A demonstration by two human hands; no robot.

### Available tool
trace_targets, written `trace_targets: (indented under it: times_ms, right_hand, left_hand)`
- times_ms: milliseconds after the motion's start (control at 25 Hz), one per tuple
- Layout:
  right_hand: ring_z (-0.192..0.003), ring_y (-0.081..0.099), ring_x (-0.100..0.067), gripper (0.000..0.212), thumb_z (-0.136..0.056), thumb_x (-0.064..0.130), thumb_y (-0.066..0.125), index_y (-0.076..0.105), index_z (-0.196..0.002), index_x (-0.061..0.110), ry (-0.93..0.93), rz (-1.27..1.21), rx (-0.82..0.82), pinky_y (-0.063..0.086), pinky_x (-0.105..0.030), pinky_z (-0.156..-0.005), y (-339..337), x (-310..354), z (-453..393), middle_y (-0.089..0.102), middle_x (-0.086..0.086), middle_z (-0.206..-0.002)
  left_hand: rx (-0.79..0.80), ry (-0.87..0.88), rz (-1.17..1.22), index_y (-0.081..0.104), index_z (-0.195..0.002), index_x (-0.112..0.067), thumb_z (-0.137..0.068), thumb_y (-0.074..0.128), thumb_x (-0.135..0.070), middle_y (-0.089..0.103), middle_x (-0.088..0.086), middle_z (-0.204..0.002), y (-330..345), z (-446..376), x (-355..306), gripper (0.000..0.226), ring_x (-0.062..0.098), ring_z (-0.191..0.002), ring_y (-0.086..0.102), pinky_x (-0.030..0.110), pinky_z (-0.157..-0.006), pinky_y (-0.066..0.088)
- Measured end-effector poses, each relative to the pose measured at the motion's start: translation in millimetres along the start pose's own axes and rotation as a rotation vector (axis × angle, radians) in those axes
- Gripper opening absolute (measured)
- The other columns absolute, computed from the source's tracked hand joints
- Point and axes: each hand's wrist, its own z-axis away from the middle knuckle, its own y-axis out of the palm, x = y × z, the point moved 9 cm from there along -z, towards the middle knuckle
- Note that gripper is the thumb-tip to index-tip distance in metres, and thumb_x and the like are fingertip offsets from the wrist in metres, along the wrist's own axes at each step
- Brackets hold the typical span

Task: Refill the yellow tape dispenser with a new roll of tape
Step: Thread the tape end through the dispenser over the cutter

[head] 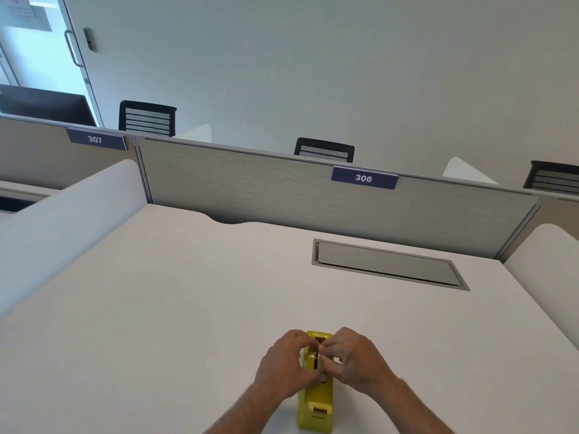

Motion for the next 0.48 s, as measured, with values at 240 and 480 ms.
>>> trace_targets:
  times_ms: [240, 480]
  right_hand:
    - [-0.085, 0.053, -0.004, 0.018, -0.078, 0.044, 0.063, 0.071, -0.088, 0.031, 0.059, -0.024, -0.029, 0.053, -0.023, -0.062, 0.7, -8.6, 2.6, 0.070, 0.018, -0.082]
    - [-0.080, 0.053, -0.004, 0.016, -0.086, 0.036, 0.062, 0.076, -0.085, 0.028, 0.008, -0.042, -0.002, 0.050, -0.024, -0.066, 2.9, -3.9, -1.1, 0.074, 0.017, -0.080]
  left_hand:
    - [-0.016, 0.025, 0.024, 0.062, -0.113, -0.044, -0.065, 0.075, -0.063, 0.051, -0.024, -0.128, -3.5, 0.9, -2.6, 0.052, 0.002, -0.100, 0.054, 0.020, -0.087, 0.052]
    - [-0.008, 0.006, 0.022, 0.061, -0.112, -0.043, -0.064, 0.079, -0.059, 0.050, -0.026, -0.123, -2.2, 0.5, -1.2, 0.054, 0.002, -0.099, 0.054, 0.021, -0.085, 0.052]
